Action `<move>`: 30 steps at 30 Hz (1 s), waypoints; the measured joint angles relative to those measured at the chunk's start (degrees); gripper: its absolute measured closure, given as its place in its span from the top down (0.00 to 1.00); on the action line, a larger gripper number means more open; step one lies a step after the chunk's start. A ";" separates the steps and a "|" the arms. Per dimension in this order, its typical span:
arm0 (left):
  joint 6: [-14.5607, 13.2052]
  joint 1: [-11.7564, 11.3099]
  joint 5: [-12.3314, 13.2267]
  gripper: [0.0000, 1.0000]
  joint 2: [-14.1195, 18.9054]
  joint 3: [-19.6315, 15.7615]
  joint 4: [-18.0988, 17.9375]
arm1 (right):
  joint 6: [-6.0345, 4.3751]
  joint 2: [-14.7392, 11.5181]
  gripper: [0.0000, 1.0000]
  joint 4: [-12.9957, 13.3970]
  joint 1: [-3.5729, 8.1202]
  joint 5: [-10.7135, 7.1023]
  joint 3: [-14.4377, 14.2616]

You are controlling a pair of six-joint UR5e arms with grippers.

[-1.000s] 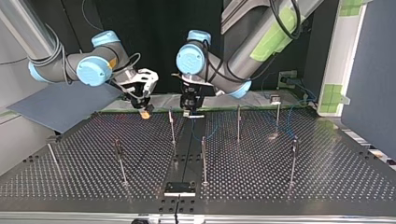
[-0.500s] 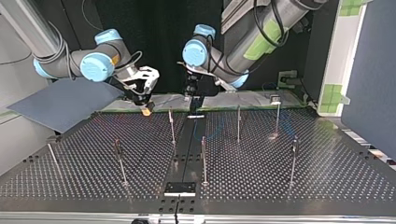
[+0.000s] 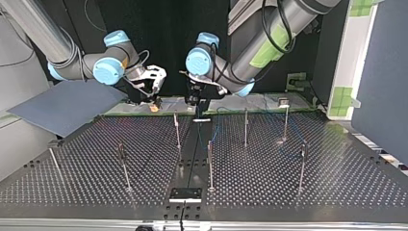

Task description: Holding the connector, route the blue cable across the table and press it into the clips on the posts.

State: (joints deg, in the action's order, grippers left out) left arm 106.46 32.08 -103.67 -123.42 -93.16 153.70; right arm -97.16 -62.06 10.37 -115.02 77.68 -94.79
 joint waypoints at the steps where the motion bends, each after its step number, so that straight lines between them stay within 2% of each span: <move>1: 0.08 -0.08 -0.01 0.00 0.00 0.16 -0.01 | -0.01 0.15 0.00 0.03 0.09 0.00 -0.02; 7: 0.59 -1.08 0.63 0.00 -0.49 0.60 -0.20 | -0.37 0.46 0.00 1.20 0.97 -0.43 0.05; 14: 0.82 -1.68 2.68 0.00 -3.51 2.16 -0.46 | -1.20 0.52 0.00 3.12 1.85 -2.60 0.40; 24: 1.71 -2.51 3.24 0.00 -4.29 6.38 0.00 | -2.25 0.82 0.00 4.75 2.95 -3.04 0.46; 30: 1.54 -3.39 4.31 0.00 -5.74 7.98 1.10 | -2.53 2.54 0.00 5.32 3.60 -3.38 1.38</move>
State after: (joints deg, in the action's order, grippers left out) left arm 108.00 28.69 -99.36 -129.16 -85.18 154.80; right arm -99.69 -59.52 15.68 -111.42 74.30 -93.41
